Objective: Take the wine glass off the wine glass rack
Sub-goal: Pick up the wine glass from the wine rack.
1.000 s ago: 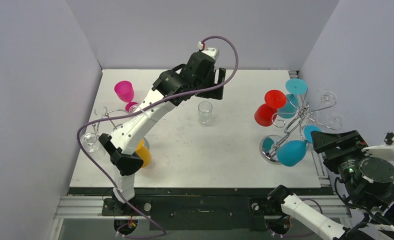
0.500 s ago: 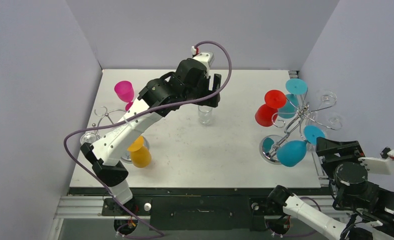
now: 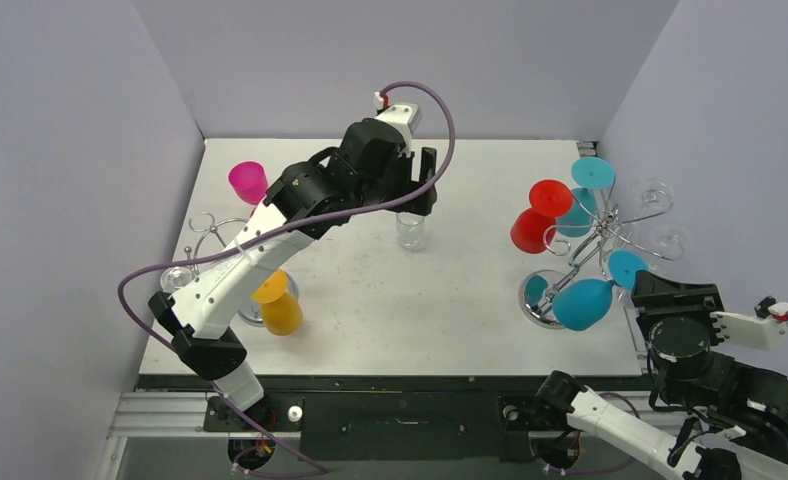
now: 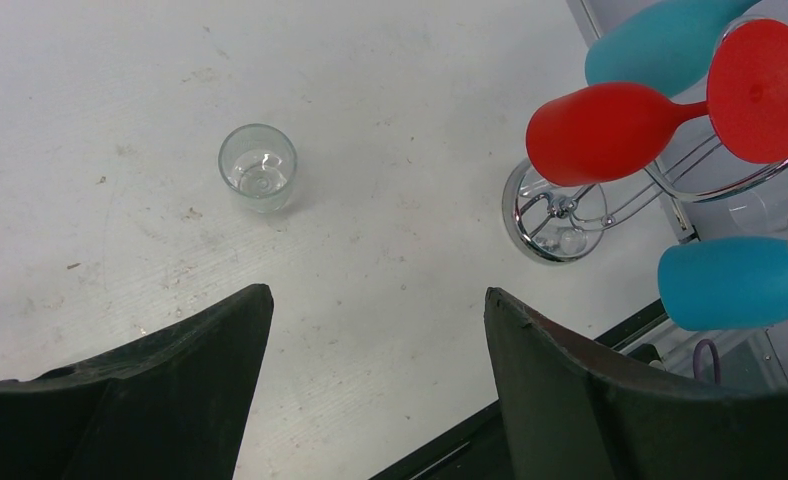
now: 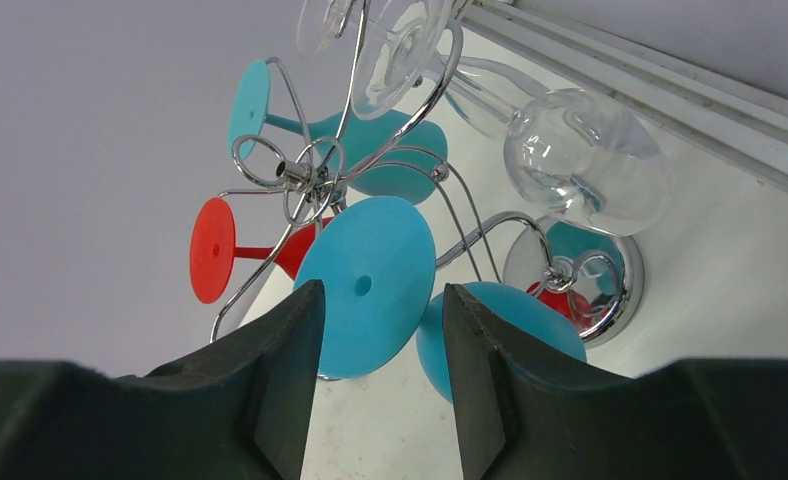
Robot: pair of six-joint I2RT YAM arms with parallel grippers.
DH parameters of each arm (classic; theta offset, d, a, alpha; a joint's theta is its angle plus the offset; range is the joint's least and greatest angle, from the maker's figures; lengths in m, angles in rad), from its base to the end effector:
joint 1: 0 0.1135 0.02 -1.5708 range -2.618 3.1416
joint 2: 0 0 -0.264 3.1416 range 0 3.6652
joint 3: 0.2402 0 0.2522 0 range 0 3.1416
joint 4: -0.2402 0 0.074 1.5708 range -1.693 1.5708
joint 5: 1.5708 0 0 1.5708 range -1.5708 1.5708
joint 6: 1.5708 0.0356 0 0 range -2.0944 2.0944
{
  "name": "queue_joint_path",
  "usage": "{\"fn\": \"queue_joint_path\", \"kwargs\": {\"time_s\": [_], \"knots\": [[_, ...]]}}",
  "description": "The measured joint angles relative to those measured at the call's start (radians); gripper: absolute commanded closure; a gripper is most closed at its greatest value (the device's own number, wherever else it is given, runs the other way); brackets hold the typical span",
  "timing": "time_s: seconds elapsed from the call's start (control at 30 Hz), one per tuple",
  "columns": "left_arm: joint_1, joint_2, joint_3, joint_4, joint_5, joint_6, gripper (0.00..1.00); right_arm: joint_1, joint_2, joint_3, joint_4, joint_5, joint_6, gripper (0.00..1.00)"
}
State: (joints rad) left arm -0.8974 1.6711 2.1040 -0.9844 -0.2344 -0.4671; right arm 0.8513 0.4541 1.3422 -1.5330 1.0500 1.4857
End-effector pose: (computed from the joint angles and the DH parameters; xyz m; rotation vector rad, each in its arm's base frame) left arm 0.2161 -0.2576 0.4765 0.3212 2.1334 -0.5619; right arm -0.0005 -0.0474 0.4021 1.0687 1.5667 0.4236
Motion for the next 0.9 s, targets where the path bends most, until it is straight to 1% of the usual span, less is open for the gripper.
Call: {"fn": "queue_joint_path", "kwargs": {"time_s": [0.3,0.37,0.67,0.77,0.9], "knots": [[0.001,-0.030,-0.051,0.017,0.001,0.000,0.25,0.010,0.002,-0.034,0.002,0.008,0.056,0.57],[0.002,-0.035,-0.061,0.021,0.003,0.000,0.25,0.015,0.003,-0.043,0.002,0.007,0.069,0.58],[0.018,-0.100,-0.134,0.060,0.013,-0.002,0.25,0.027,0.003,-0.071,0.003,0.007,0.119,0.72],[0.028,-0.119,-0.151,0.072,0.020,-0.002,0.25,0.027,0.003,-0.071,0.006,0.008,0.126,0.82],[0.042,-0.140,-0.177,0.085,0.031,-0.003,0.25,0.027,0.012,-0.065,0.012,0.014,0.135,0.88]]}}
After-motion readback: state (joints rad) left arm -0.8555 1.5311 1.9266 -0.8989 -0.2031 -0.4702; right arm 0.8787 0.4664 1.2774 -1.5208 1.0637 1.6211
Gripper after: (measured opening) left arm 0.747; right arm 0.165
